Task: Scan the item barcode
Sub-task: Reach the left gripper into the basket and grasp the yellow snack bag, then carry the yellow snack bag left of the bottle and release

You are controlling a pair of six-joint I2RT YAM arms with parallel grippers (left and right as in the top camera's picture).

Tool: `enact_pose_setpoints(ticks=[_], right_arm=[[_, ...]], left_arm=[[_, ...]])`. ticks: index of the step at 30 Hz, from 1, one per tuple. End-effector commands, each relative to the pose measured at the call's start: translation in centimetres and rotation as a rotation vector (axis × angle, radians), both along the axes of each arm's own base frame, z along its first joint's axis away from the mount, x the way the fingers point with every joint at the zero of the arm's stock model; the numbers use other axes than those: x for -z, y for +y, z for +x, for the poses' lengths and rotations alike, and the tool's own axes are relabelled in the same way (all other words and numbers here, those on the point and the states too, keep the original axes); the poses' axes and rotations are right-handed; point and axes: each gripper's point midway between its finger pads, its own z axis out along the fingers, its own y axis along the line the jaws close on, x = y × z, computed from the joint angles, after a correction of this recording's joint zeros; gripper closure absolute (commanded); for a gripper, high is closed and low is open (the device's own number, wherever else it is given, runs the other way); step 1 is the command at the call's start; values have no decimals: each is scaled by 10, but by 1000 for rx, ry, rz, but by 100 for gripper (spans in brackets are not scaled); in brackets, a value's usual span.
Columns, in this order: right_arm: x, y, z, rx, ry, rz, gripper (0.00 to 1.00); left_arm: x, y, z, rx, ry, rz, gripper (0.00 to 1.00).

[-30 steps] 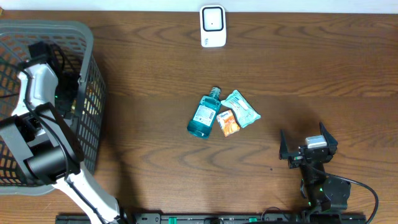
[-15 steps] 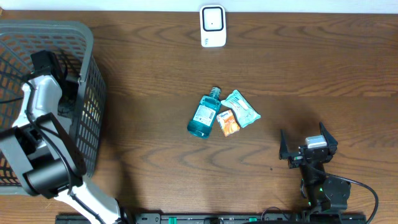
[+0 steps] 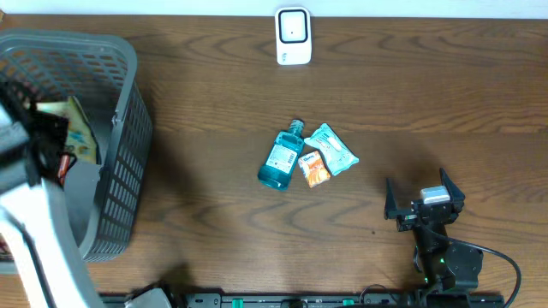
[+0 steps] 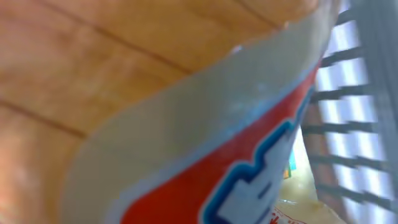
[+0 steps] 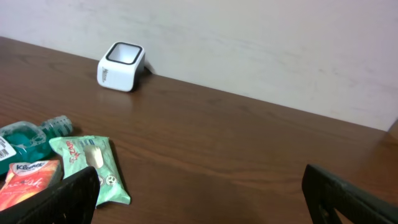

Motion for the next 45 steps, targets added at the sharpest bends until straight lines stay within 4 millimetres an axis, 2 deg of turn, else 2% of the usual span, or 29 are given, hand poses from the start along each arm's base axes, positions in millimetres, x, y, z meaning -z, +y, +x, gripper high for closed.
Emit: enact_pose_setpoints(ticks=[1, 3, 5, 6, 8, 11, 12, 15, 17, 18, 22, 25, 27, 29, 33, 38, 39, 45], right_arm=[[1, 0, 0, 1, 6, 15, 1], [1, 0, 0, 1, 6, 15, 1], [1, 0, 0, 1, 6, 15, 1], [1, 0, 0, 1, 6, 15, 1], [1, 0, 0, 1, 5, 15, 1], [1, 0, 0, 1, 6, 15, 1], [1, 0, 0, 1, 6, 15, 1], [1, 0, 0, 1, 5, 15, 1], [1, 0, 0, 1, 6, 15, 1], [1, 0, 0, 1, 6, 15, 1], [1, 0, 0, 1, 6, 15, 1], [1, 0, 0, 1, 6, 15, 1], [1, 0, 0, 1, 6, 15, 1], [1, 0, 0, 1, 6, 15, 1], [1, 0, 0, 1, 6, 15, 1], [1, 0, 0, 1, 6, 15, 1], [1, 0, 0, 1, 6, 15, 1], [1, 0, 0, 1, 6, 15, 1]], left_arm=[[-57, -27, -10, 94, -188, 31, 92], [-87, -51, -10, 196, -312, 24, 92], [-123, -90, -10, 397, -452, 36, 93], [-132, -104, -11, 462, -488, 40, 93], [-153, -143, -16, 652, -572, 49, 93], [-163, -190, -25, 877, -611, 71, 93], [-160, -213, -29, 997, -601, 86, 93], [-145, -248, -33, 1172, -557, 93, 92], [-133, -271, -33, 1279, -531, 78, 93], [-112, -291, -27, 1341, -473, 38, 93], [-67, -315, -7, 1387, -314, 4, 92], [-14, -333, 14, 1403, -129, -10, 92], [16, -330, 25, 1364, -15, 11, 92], [46, -311, 37, 1255, 117, 62, 93], [91, -280, 57, 1145, 308, 197, 93], [141, -280, 66, 1192, 445, 208, 93], [162, -280, 67, 1196, 495, 193, 92], [211, -284, 62, 1217, 616, 145, 93]])
